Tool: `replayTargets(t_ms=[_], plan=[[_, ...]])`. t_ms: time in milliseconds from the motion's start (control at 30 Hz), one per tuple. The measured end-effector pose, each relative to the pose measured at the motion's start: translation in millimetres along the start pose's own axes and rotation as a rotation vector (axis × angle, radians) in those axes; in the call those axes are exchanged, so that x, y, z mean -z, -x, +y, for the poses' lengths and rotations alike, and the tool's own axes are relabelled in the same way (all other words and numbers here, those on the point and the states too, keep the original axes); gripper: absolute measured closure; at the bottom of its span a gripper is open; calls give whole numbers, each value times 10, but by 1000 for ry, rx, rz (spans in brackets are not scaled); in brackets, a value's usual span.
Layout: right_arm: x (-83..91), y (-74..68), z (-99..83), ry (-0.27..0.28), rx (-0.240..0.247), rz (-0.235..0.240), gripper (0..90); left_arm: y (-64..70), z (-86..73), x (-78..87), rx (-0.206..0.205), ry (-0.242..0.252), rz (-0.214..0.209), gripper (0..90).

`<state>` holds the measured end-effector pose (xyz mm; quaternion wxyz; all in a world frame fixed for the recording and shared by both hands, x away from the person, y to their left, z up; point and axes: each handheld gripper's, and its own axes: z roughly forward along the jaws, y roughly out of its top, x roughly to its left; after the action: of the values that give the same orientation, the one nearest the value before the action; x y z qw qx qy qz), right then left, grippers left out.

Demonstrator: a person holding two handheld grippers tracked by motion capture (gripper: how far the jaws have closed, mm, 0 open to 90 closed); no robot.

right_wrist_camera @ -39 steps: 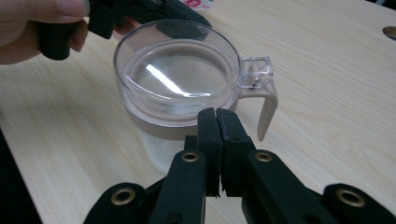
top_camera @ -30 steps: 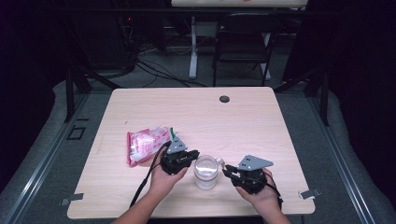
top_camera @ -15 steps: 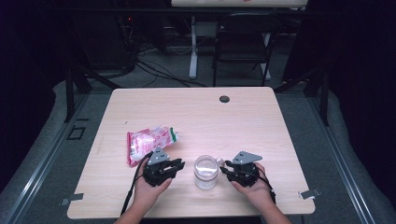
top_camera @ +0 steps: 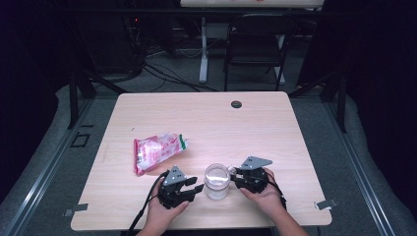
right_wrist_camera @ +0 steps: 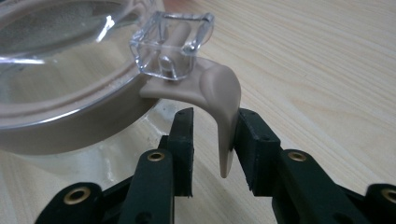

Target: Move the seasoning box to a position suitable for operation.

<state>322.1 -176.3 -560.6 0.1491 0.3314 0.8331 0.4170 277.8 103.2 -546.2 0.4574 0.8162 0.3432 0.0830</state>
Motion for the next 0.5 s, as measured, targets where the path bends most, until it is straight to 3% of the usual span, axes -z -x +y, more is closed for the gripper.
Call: replayTargets(t_ms=[200, 233, 500], plan=[[13, 25, 6, 6, -17, 13, 704, 81, -17, -52, -12, 2, -3, 417], [14, 23, 6, 6, -15, 12, 704, 106, -19, -78, -27, -4, -21, 415], [19, 11, -1, 6, -4, 7, 710, 174, -32, -174, -69, -34, -8, 383]])
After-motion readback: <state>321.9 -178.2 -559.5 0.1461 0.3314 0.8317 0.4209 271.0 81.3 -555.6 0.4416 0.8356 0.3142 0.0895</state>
